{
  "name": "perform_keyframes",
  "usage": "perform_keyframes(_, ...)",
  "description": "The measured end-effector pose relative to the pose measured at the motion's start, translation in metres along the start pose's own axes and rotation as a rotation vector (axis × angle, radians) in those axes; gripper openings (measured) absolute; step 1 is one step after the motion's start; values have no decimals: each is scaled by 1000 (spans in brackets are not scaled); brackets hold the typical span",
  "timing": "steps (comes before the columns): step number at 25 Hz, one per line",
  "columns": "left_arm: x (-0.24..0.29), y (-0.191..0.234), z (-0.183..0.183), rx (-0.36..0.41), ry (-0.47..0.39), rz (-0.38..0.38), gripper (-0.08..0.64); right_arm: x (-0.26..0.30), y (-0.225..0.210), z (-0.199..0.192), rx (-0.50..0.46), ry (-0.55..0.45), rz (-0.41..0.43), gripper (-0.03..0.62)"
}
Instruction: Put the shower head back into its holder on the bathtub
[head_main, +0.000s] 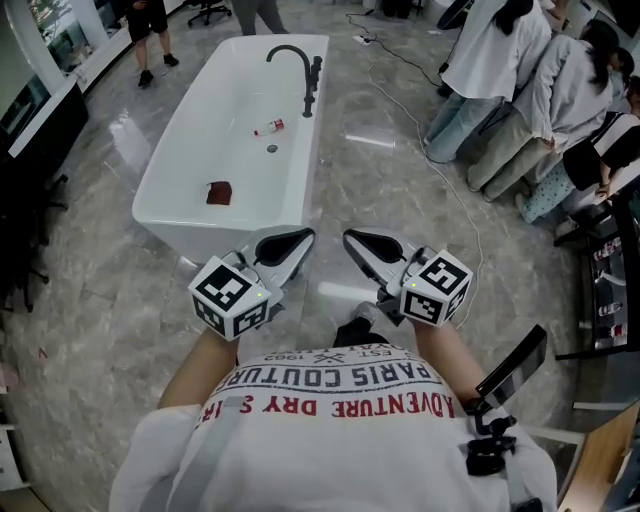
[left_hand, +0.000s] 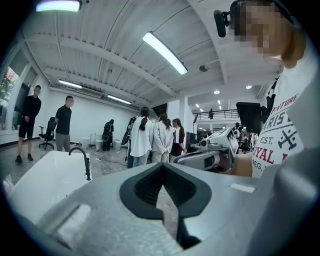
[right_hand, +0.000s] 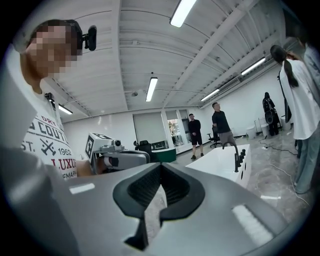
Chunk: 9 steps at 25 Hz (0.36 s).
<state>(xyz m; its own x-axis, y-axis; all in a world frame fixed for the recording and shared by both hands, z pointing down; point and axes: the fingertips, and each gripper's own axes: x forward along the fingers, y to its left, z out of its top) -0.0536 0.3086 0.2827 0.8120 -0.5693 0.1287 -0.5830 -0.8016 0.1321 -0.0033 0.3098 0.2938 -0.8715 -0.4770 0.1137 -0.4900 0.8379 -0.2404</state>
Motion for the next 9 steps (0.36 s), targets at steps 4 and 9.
perform_keyframes(4,-3,-8,-8,6,5,-21,2,-7,6,-6,28,-15,-16,0)
perform_keyframes(9,1,-7,-7,13,-16,-24,2,-10,4,-6,-4,-15,-25,0)
